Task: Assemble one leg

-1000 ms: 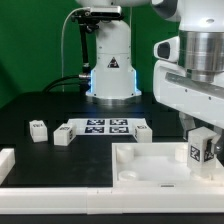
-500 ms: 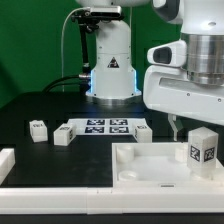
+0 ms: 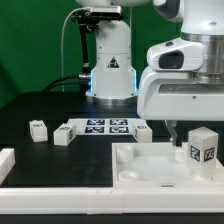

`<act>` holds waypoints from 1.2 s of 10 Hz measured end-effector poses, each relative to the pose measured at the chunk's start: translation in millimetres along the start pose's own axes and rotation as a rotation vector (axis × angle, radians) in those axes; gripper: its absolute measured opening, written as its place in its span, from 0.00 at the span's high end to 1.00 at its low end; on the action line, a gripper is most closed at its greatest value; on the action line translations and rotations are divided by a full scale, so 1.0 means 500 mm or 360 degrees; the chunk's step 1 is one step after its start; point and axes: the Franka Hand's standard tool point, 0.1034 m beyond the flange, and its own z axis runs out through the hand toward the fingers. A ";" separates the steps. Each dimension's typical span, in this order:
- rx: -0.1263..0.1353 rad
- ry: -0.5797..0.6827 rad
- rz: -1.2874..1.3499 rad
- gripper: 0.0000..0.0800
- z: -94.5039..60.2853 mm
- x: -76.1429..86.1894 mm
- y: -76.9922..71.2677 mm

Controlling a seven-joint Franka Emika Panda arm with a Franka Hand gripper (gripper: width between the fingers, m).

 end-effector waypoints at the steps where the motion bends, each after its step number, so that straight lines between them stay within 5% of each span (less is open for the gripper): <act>1: -0.0001 -0.0019 -0.0214 0.19 0.003 -0.004 0.003; 4: 0.0000 -0.0022 -0.0408 0.19 0.004 -0.005 0.005; 5: 0.0000 -0.0022 -0.0407 0.33 0.004 -0.005 0.005; 6: 0.0000 -0.0022 -0.0407 0.33 0.004 -0.005 0.005; 7: 0.0000 -0.0022 -0.0407 0.56 0.005 -0.005 0.005; 8: 0.0001 -0.0022 -0.0400 0.64 0.005 -0.005 0.005; 12: 0.0004 0.0011 -0.0014 0.64 0.006 -0.004 -0.001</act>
Offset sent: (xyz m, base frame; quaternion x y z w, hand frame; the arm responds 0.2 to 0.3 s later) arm 0.0000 0.0000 0.0000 0.0000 0.0000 -0.0899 0.9960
